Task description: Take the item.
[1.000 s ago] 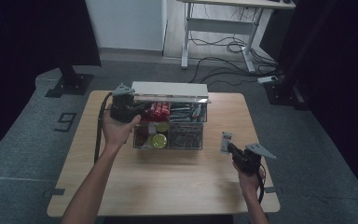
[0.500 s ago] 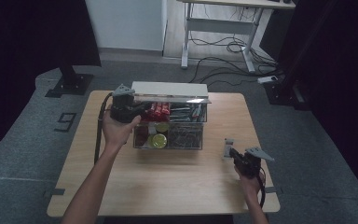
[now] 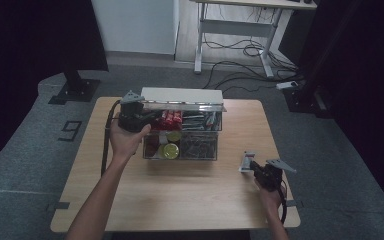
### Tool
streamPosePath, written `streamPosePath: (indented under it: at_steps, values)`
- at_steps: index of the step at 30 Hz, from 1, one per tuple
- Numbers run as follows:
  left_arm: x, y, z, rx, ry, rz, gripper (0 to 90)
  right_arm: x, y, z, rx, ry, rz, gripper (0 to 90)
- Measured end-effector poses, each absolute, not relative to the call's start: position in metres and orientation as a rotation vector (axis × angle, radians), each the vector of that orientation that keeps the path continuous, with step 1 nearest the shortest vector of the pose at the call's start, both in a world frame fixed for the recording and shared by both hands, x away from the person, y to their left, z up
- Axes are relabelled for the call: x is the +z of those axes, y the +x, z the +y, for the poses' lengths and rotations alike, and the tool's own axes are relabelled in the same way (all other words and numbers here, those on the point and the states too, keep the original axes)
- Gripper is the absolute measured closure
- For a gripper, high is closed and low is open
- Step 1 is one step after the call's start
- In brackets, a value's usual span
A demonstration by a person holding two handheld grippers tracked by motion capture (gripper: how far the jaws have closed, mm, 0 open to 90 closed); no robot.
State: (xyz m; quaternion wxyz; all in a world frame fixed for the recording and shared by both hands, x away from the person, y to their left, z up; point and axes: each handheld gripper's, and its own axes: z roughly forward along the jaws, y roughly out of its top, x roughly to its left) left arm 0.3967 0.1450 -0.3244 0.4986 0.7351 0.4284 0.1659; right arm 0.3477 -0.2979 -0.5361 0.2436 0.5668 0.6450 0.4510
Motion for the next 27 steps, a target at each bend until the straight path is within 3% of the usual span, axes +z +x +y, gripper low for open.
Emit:
streamPosePath:
  at_steps: [14,23,27]
  values:
    - [-0.325,0.396,0.147,0.402,1.777,1.04,90.0,-0.552,0.355,-0.306,1.155,1.631,1.785,81.8]
    - [-0.324,0.395,0.144,0.403,1.778,1.036,90.0,-0.551,0.352,-0.301,1.021,1.623,1.751,49.2]
    - [-0.324,0.395,0.144,0.401,1.779,1.036,90.0,-0.547,0.349,-0.3,1.011,1.62,1.714,42.1]
